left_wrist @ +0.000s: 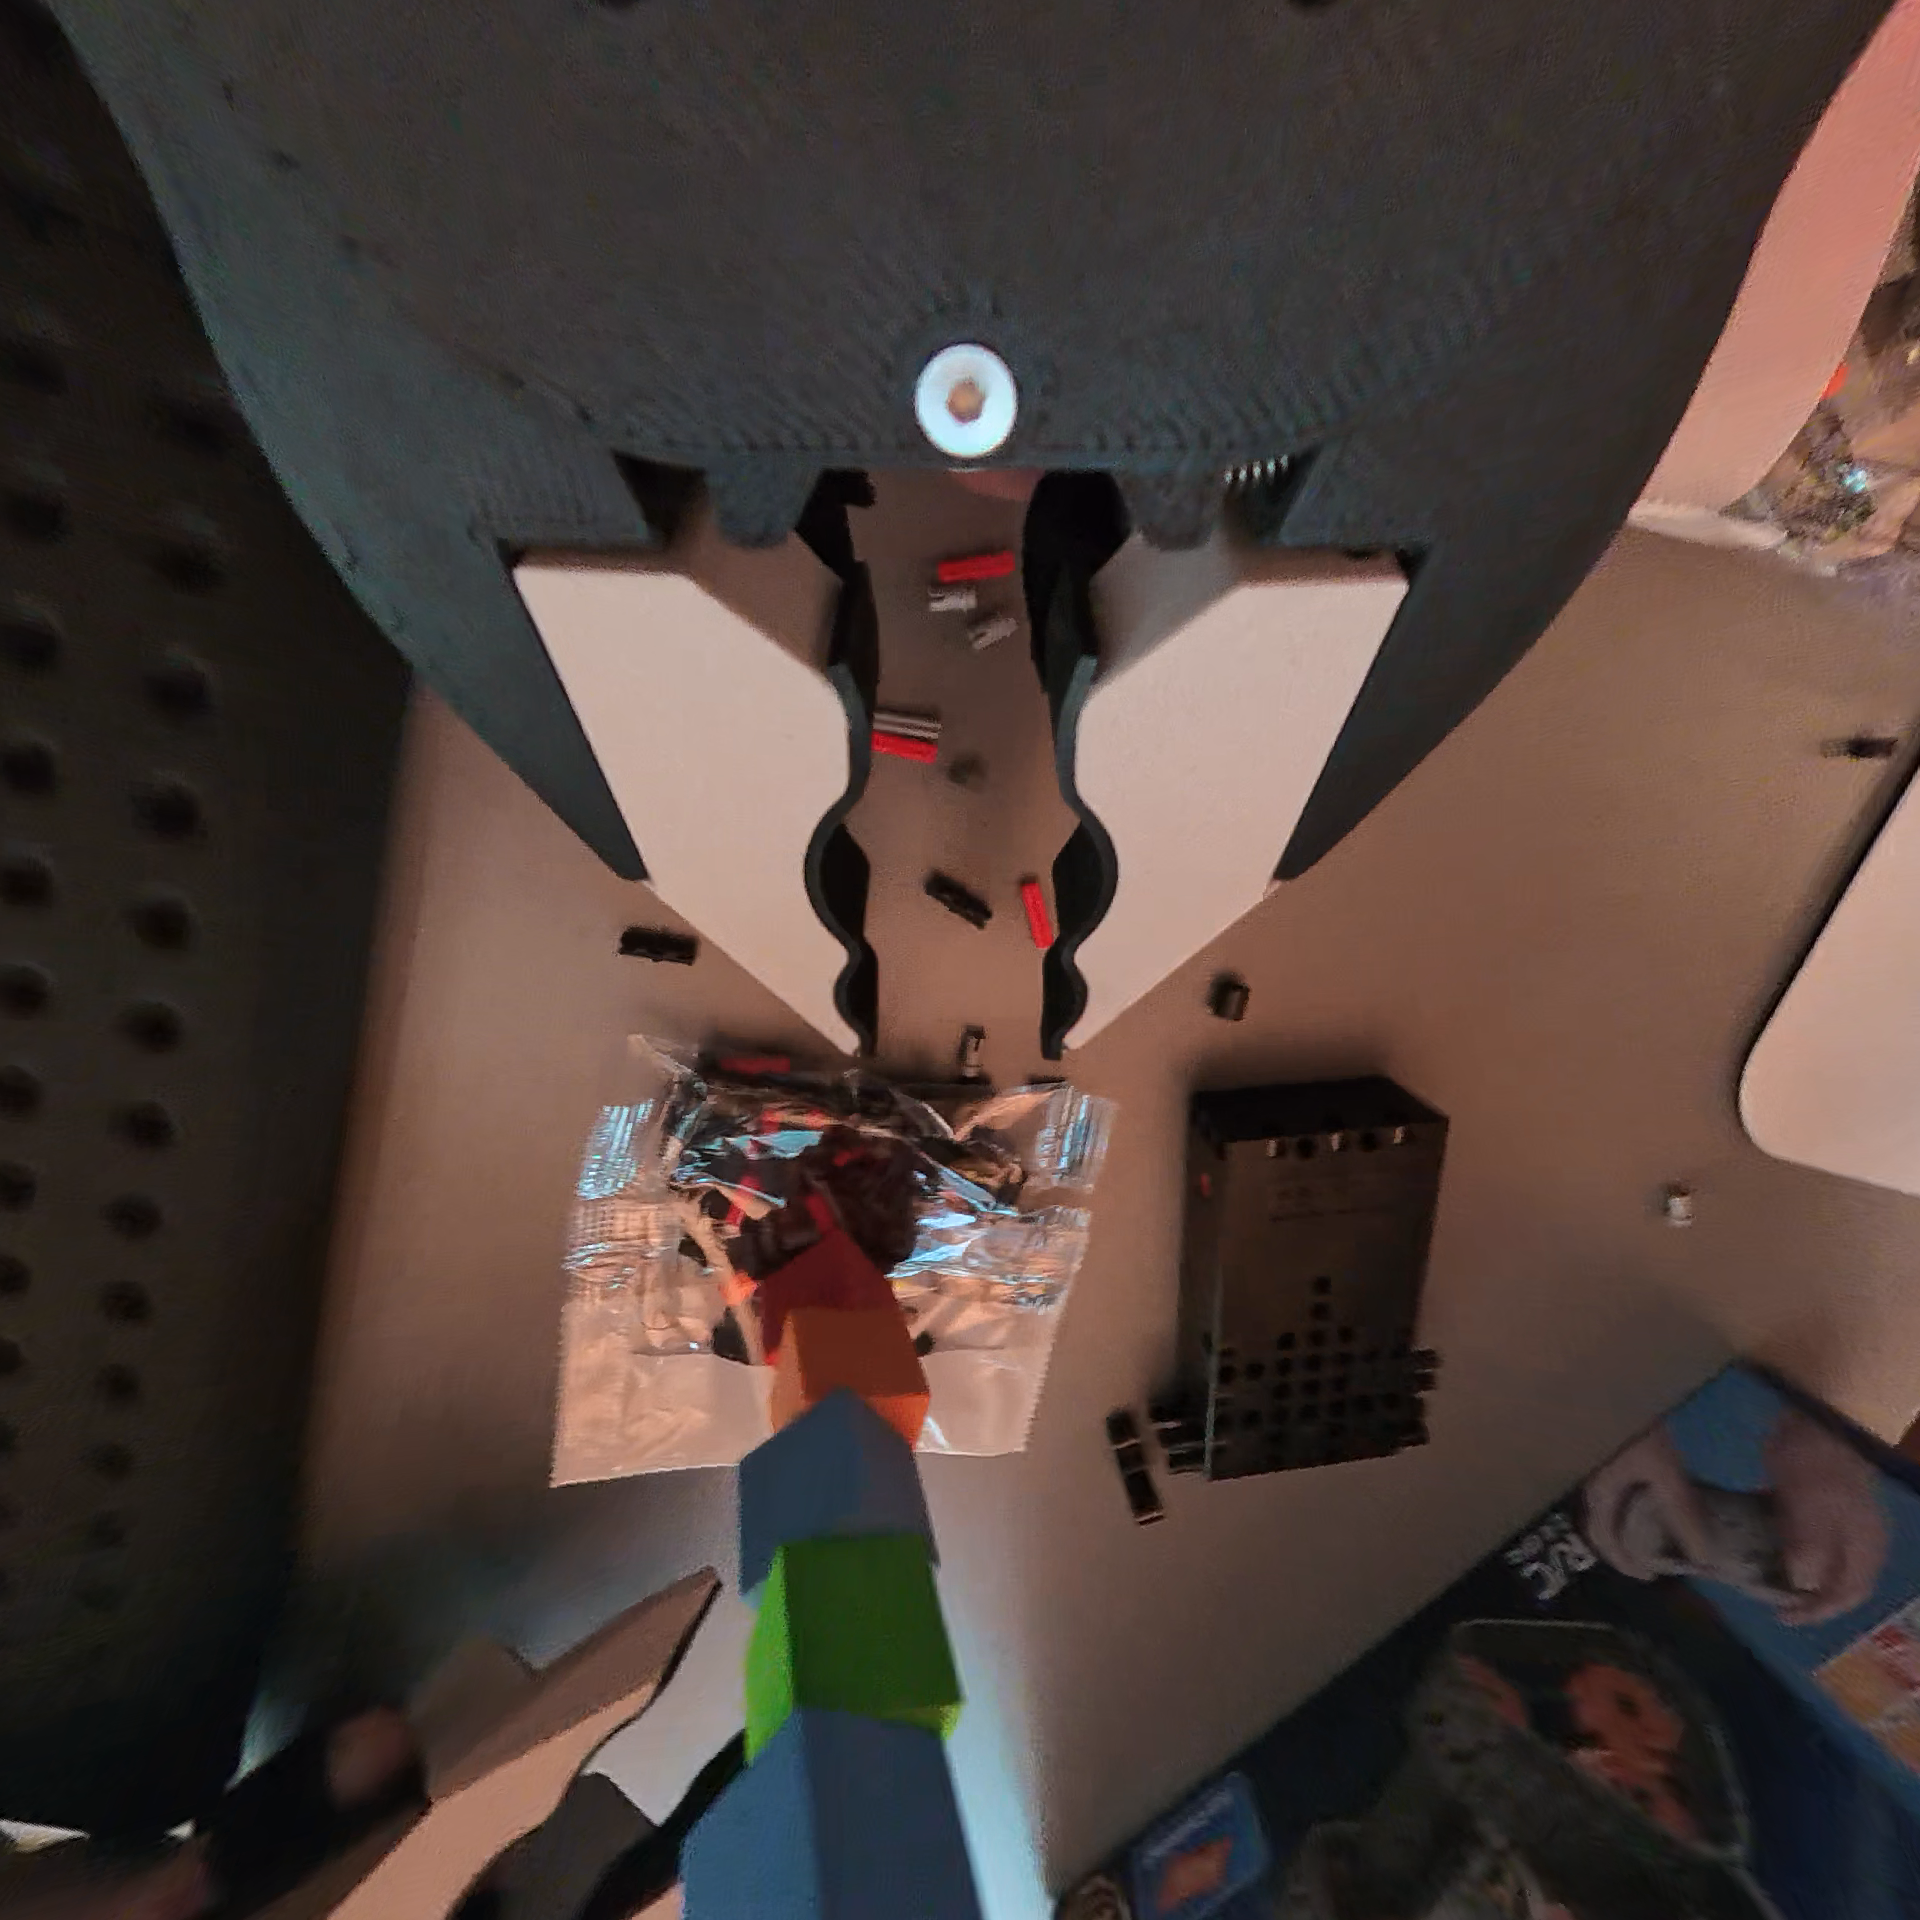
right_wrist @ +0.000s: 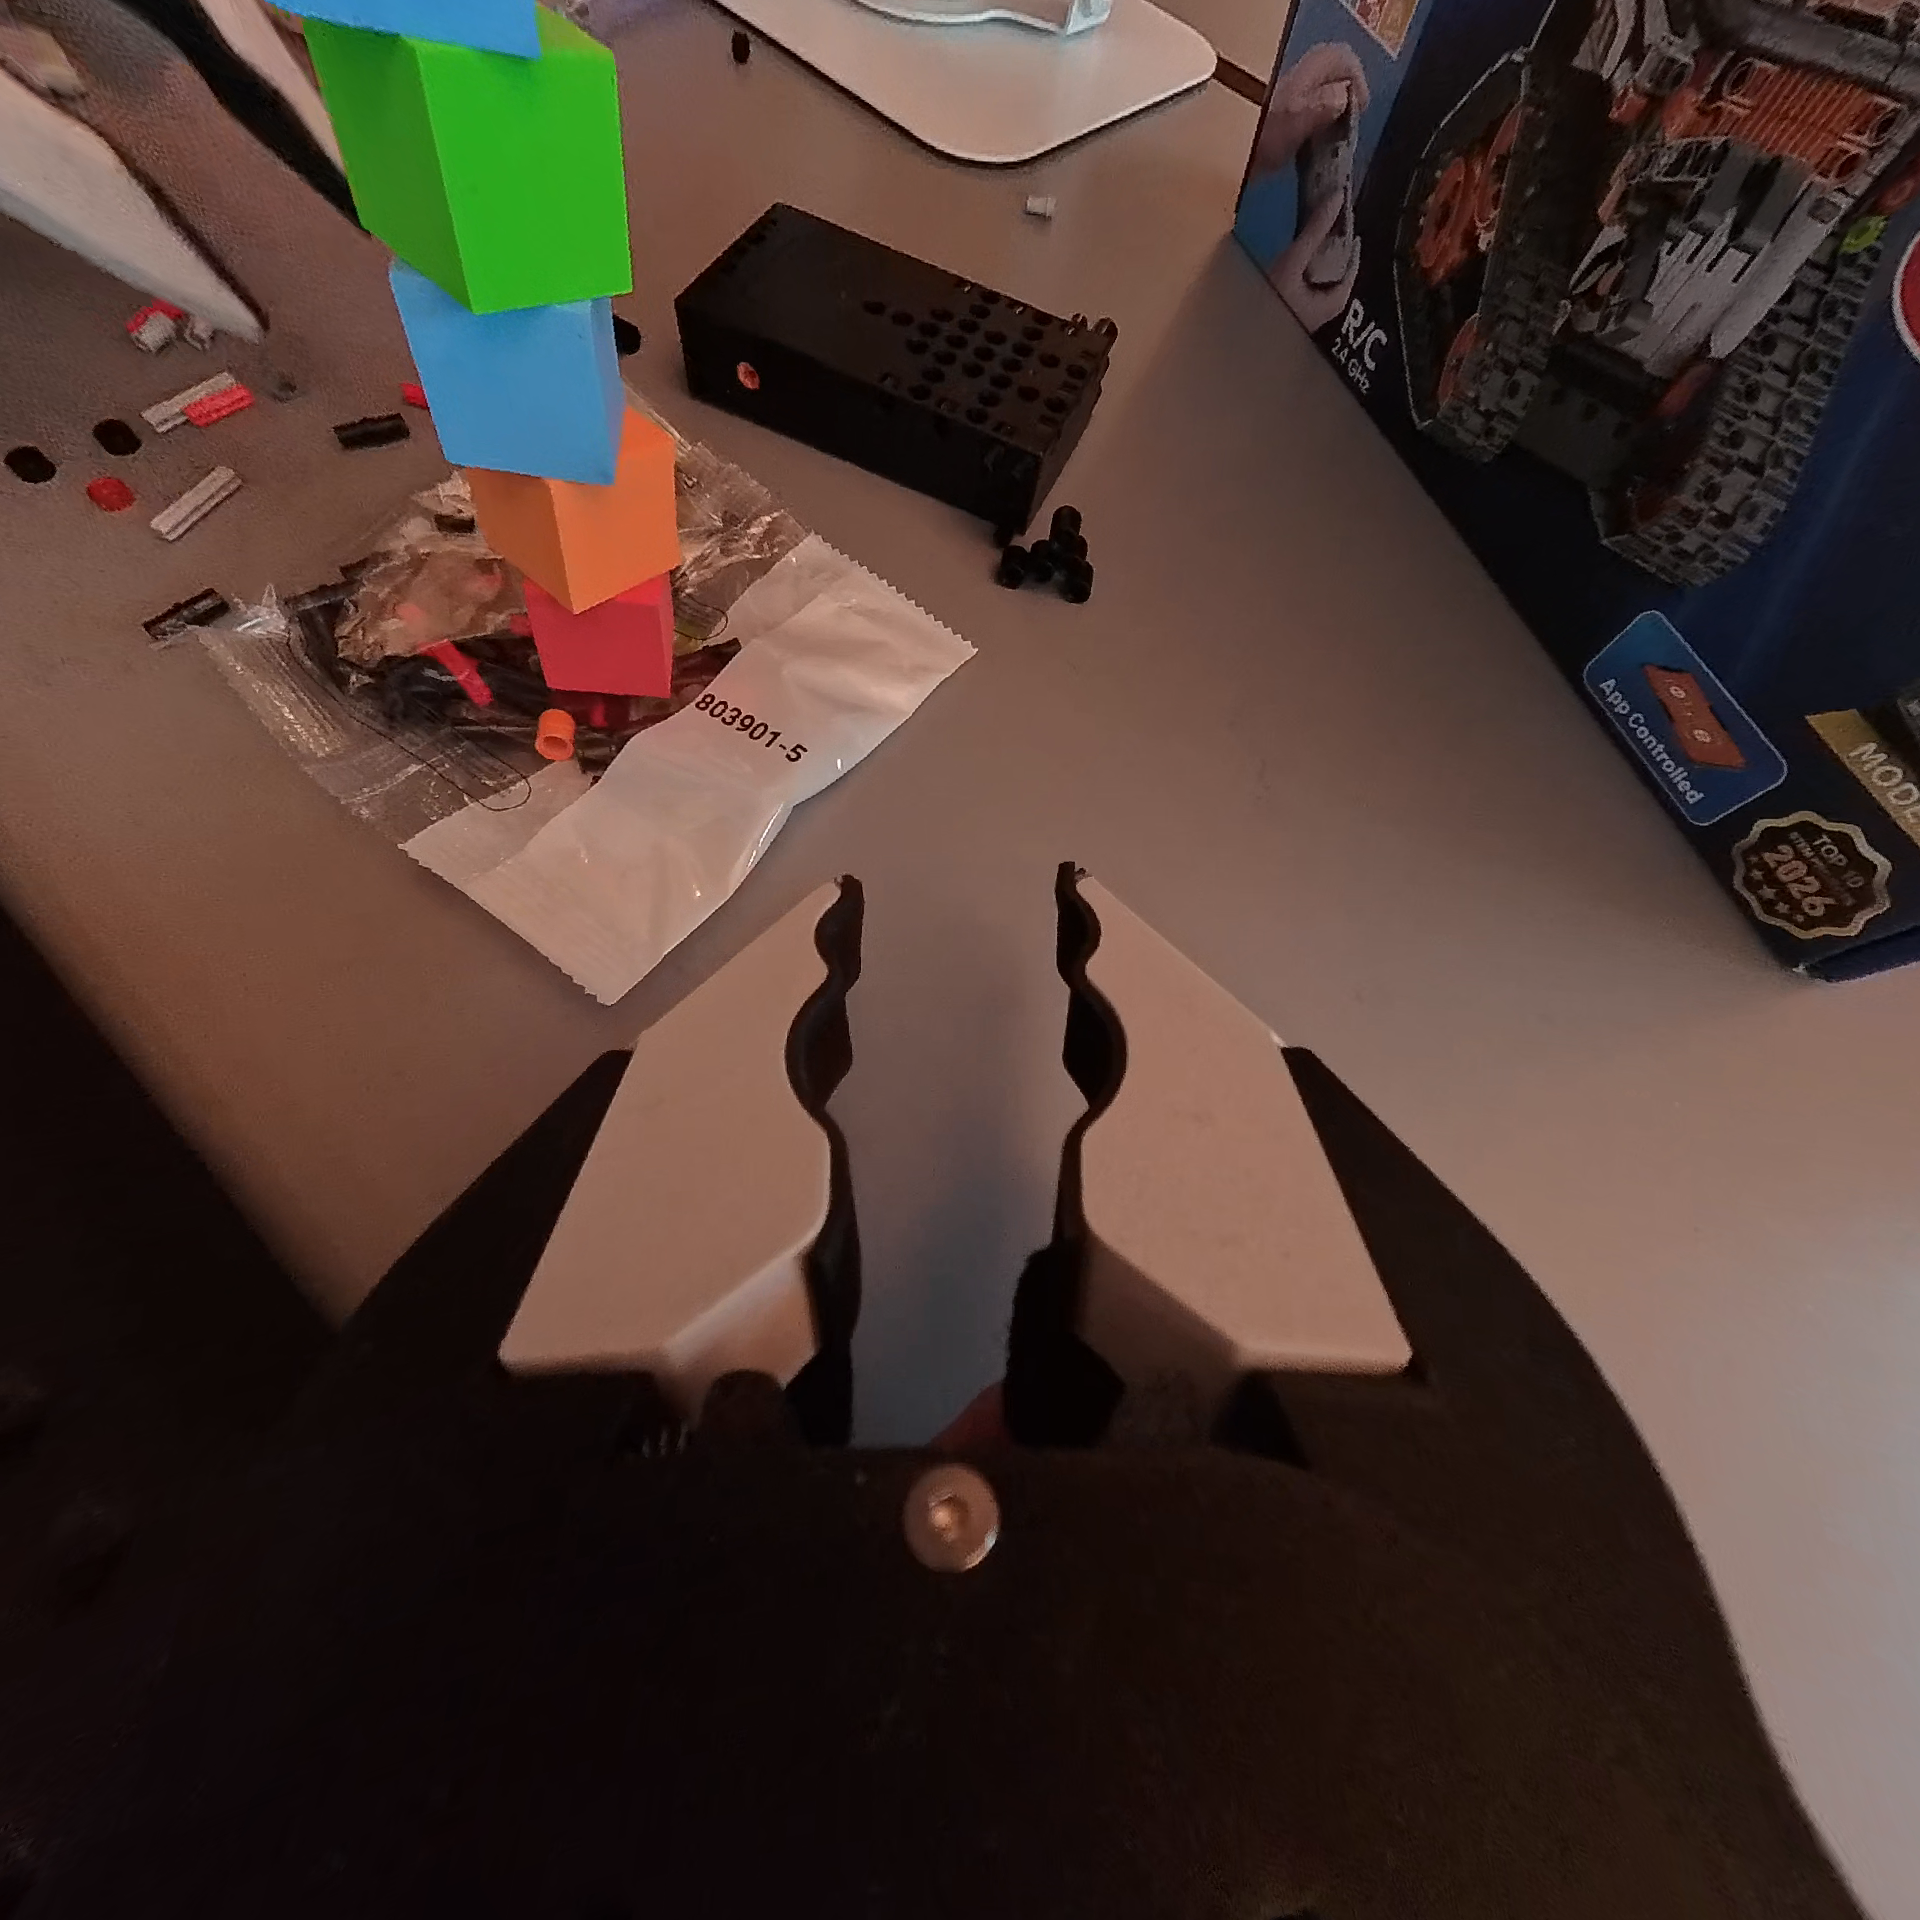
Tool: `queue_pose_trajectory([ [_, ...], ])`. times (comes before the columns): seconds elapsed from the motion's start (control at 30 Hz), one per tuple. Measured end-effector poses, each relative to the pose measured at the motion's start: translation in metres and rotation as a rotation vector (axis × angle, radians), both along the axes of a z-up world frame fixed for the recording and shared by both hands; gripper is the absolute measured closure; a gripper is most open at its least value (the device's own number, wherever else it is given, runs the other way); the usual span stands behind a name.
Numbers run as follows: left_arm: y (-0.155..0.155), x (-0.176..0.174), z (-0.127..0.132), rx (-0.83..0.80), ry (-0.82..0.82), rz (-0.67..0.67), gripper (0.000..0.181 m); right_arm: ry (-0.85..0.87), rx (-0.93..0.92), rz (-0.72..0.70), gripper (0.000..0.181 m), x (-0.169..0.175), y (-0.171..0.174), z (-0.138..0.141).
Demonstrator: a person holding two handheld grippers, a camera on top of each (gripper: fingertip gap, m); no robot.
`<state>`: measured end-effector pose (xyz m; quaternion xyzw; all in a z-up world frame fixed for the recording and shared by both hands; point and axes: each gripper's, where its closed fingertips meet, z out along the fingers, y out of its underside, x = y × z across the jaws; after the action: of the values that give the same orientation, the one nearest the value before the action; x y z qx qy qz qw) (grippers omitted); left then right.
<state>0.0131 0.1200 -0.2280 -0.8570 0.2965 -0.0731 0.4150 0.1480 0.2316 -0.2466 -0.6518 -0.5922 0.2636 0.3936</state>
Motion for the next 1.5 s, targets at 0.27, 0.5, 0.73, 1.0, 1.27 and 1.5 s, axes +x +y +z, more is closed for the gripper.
queue_pose_trajectory([
  [0.27, 0.008, 0.023, 0.006, 0.009, -0.055, -0.04, 0.151, 0.013, -0.002, -0.007, 0.145, 0.001, 0.001, 0.002],
  [0.5, 0.021, 0.053, -0.002, -0.029, -0.03, -0.07, 0.152, 0.049, -0.001, -0.018, 0.145, 0.002, 0.003, 0.008],
  [0.73, 0.036, 0.061, -0.005, -0.049, -0.02, -0.031, 0.155, 0.068, -0.003, -0.017, 0.146, 0.003, 0.003, 0.011],
  [1.0, 0.053, 0.068, 0.0, -0.051, -0.034, 0.008, 0.152, 0.099, -0.014, -0.035, 0.146, 0.006, 0.005, 0.015],
  [1.27, 0.057, 0.07, 0.001, -0.038, -0.049, 0.033, 0.145, -0.014, -0.05, -0.22, 0.146, 0.041, 0.027, -0.004],
  [1.5, 0.054, 0.069, 0.004, -0.007, -0.041, 0.011, 0.142, -0.04, -0.038, -0.194, 0.14, 0.058, 0.023, 0.003],
])
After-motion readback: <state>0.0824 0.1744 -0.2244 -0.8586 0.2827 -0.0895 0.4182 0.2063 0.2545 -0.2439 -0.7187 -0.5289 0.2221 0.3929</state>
